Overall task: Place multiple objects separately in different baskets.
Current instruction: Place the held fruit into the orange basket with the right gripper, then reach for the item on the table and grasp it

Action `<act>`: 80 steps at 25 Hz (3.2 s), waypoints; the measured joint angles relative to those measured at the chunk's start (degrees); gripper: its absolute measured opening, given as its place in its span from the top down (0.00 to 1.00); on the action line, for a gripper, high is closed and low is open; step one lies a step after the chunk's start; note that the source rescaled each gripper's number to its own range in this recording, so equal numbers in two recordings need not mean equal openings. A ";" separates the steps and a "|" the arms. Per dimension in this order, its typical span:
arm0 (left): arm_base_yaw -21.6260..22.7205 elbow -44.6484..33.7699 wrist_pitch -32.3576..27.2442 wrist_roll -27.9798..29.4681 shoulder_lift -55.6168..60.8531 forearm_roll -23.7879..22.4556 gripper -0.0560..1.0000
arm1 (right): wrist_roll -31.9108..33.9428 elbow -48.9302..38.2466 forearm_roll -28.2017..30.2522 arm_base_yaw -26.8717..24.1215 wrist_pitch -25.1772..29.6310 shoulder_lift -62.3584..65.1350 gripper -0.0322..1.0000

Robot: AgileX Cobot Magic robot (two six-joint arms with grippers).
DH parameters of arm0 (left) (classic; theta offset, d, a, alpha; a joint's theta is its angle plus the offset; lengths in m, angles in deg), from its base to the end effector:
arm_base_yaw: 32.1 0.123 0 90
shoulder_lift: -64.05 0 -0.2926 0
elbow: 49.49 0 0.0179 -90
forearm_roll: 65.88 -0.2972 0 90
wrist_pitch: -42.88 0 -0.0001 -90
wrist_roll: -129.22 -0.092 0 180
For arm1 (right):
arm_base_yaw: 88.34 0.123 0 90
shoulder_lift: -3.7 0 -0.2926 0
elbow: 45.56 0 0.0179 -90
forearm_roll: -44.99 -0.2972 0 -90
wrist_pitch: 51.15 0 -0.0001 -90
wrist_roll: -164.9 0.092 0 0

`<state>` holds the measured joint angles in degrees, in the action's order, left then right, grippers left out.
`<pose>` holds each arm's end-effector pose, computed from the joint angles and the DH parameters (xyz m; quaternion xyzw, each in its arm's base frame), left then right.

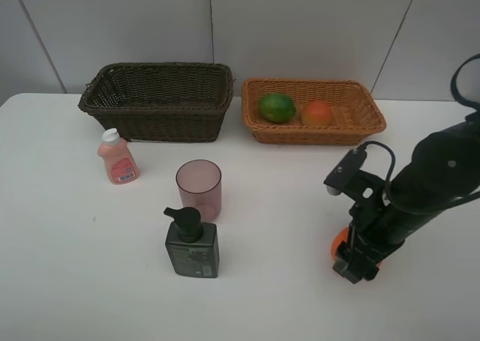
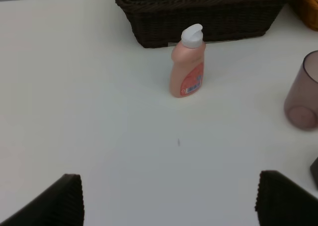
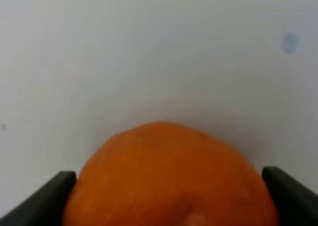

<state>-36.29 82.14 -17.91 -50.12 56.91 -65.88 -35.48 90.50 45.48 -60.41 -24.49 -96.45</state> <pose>0.0269 -0.0020 0.3016 0.0262 0.8490 -0.0223 0.5272 0.2255 0.1192 0.0900 -0.4112 0.9080 0.0031 0.0806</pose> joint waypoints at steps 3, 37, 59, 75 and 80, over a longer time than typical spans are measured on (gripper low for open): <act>0.00 0.00 0.00 0.00 0.00 0.00 0.10 | 0.94 5.77 -2.23 0.00 6.56 0.77 0.57; 0.00 0.00 0.00 0.00 0.00 0.00 0.10 | 29.83 52.99 7.34 -19.33 2.55 -27.12 0.16; 0.00 0.00 0.02 0.00 0.00 0.00 0.10 | 29.52 51.08 2.93 -7.54 27.18 -12.20 0.00; 0.00 0.00 0.02 0.00 0.00 0.00 0.10 | 32.48 26.03 5.42 -4.60 31.15 19.01 0.00; 0.00 0.00 0.02 0.00 0.00 0.00 0.10 | 32.58 21.22 6.16 -16.00 35.61 33.15 0.00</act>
<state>-36.29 82.14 -17.90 -50.12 56.91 -65.88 -2.91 111.72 51.64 -76.42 11.13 -63.30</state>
